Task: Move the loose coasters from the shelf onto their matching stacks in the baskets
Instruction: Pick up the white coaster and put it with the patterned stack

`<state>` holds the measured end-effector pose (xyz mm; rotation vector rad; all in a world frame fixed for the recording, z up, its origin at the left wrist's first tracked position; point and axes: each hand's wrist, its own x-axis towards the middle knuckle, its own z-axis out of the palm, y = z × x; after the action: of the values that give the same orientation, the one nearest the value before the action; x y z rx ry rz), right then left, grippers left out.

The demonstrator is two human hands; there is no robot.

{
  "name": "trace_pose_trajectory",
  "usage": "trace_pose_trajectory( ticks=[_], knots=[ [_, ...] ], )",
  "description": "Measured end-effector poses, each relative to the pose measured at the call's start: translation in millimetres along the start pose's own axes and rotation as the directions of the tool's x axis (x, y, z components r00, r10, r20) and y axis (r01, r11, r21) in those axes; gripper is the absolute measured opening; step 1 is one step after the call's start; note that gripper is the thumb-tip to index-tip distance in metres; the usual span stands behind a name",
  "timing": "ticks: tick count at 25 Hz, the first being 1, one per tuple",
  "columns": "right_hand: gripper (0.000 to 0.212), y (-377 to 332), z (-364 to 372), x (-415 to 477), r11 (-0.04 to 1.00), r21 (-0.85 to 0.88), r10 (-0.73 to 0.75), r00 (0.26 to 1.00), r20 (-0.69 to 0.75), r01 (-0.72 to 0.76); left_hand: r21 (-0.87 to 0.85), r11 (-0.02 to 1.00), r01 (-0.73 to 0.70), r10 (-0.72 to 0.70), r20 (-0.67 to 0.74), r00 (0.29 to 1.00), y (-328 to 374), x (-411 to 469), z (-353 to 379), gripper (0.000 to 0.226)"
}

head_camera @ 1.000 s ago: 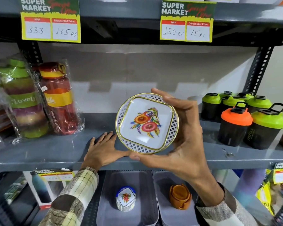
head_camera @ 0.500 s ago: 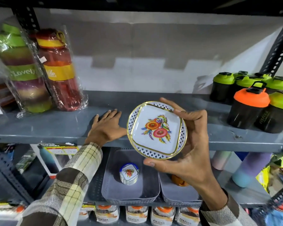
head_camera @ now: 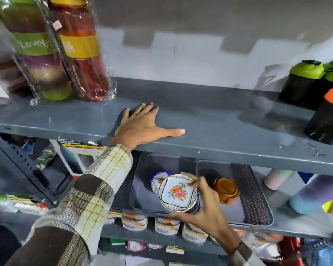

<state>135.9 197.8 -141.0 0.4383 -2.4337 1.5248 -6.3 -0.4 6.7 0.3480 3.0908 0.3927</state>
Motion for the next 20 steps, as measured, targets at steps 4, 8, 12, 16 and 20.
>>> trace_pose_trajectory(
  ticks=[4, 8, 12, 16, 20],
  knots=[
    [0.064, 67.4, 36.0, 19.5, 0.941, -0.232, 0.278, 0.954, 0.11, -0.247, -0.001, 1.0, 0.001, -0.001, -0.02, 1.0, -0.5, 3.2, 1.7, 0.141],
    [0.064, 111.5, 67.9, 40.0, 0.881, -0.356, 0.386, 0.909, 0.156, -0.312, 0.007, 1.0, -0.01, 0.01, -0.06, 0.998, -1.7, 5.8, 3.5, 0.142],
    [0.092, 137.8, 90.1, 50.4, 0.837, -0.414, 0.45, 0.881, 0.146, -0.358, 0.002, 1.0, -0.006, 0.006, -0.065, 0.998, -2.6, 6.8, 6.1, 0.139],
    [0.077, 144.0, 93.7, 54.5, 0.841, -0.429, 0.427, 0.891, 0.151, -0.33, 0.003, 1.0, 0.0, 0.0, -0.061, 0.998, -2.0, 7.3, 5.7, 0.137],
    [0.058, 153.6, 94.9, 62.1, 0.843, -0.438, 0.424, 0.887, 0.182, -0.313, -0.002, 1.0, -0.002, 0.002, -0.052, 0.999, -1.8, 7.1, 5.3, 0.138]
  ],
)
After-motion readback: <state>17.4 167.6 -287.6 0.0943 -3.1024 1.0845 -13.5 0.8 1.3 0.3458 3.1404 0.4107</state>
